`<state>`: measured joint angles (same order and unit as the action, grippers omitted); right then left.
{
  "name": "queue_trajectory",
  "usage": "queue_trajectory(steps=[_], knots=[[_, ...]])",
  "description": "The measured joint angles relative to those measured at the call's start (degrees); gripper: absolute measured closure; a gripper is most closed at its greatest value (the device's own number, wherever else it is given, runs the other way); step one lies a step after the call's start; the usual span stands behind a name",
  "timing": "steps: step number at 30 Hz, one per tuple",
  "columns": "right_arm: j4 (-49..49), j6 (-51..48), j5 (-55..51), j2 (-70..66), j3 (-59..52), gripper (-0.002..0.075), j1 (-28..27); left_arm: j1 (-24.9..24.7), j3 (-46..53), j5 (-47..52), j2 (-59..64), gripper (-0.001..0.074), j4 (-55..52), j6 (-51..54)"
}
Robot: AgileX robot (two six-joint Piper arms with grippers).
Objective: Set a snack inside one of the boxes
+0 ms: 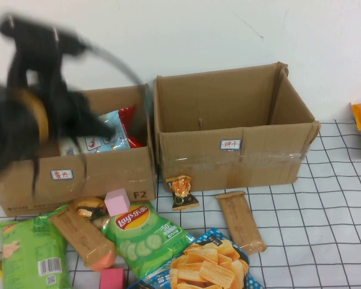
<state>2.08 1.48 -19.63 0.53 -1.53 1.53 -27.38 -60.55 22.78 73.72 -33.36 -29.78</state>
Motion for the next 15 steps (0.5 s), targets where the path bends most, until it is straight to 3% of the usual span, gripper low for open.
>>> queue_trajectory(steps=[9,15], knots=[[0.00,0.00,0.00,0.00,0.00,0.0727,0.00,-10.71,17.43,-3.90,-20.90,0.0735,2.84,-2.87],[0.00,0.00,0.00,0.00,0.00,0.0727,0.00,-12.51,21.92,-3.46,-28.24,0.0736,6.07,-3.30]])
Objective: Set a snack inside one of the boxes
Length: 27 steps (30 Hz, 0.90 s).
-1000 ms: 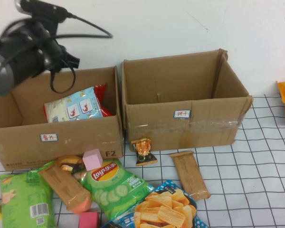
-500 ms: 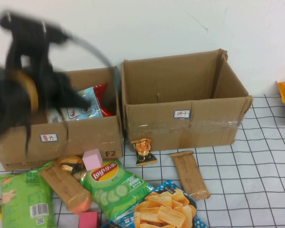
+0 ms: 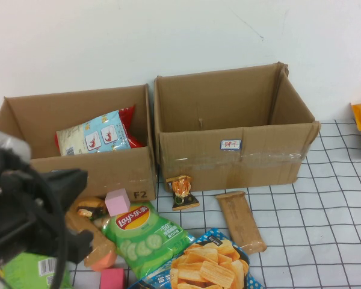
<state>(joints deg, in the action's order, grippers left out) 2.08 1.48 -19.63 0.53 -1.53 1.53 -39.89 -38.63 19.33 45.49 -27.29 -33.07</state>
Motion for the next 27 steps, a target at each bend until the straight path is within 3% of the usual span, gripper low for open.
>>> queue_trajectory(steps=[11,17,24,27], knots=[[0.00,0.00,0.00,0.00,0.00,0.0727,0.00,0.00,1.43,7.81,-10.67,0.0736,1.75,1.23],[0.00,0.00,0.00,0.00,0.00,0.0727,0.00,1.42,10.37,7.31,-21.04,0.0736,4.74,5.18],[0.00,0.00,0.00,0.00,0.00,0.0727,0.00,16.95,22.61,-4.66,-35.81,0.0736,25.68,29.42],[0.00,0.00,0.00,0.00,0.00,0.0727,0.00,24.50,27.44,-8.41,-40.69,0.0736,32.28,34.18]])
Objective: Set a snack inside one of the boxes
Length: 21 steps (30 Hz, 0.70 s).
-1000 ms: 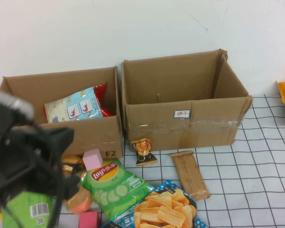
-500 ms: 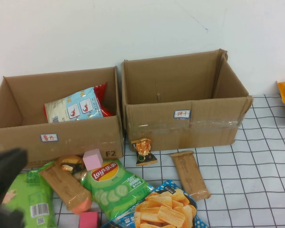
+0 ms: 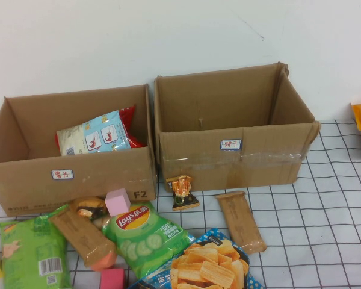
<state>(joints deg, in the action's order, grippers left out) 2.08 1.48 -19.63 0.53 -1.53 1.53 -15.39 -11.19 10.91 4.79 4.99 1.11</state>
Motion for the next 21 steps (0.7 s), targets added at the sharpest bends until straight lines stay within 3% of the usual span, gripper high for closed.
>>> queue_trajectory(steps=[4,9,21], knots=[[0.00,-0.16,0.00,0.00,0.00,0.0727,0.00,9.31,6.22,-0.73,-5.10,0.0736,2.84,1.21],[0.00,-0.79,0.00,0.00,0.00,0.0727,0.00,14.66,10.24,-0.62,-5.32,0.0736,2.97,1.47],[0.00,-0.87,0.00,0.00,0.00,0.0727,0.00,16.75,12.64,7.07,-5.32,0.0736,2.55,1.51]])
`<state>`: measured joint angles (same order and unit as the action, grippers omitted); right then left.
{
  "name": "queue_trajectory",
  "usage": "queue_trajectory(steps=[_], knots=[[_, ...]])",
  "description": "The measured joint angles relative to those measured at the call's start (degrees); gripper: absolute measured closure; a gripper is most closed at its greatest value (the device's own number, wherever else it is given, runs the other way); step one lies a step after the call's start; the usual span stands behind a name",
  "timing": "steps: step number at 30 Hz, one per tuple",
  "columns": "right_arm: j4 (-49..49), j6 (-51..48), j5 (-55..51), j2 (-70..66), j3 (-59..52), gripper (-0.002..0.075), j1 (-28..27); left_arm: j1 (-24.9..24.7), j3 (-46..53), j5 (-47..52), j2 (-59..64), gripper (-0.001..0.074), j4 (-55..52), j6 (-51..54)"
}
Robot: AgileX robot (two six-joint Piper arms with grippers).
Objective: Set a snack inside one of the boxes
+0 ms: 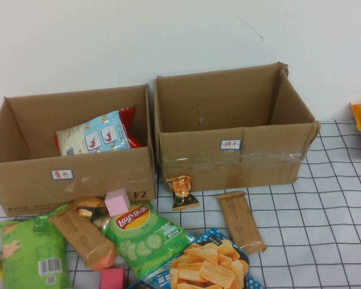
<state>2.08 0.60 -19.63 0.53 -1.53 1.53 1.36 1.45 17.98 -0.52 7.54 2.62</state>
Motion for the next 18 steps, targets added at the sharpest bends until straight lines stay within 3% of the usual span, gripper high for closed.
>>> queue_trajectory(steps=[18], knots=[[0.00,0.00,0.00,0.00,0.00,0.0727,0.00,0.00,-0.10,0.70,0.00,0.0736,-0.31,0.09]])
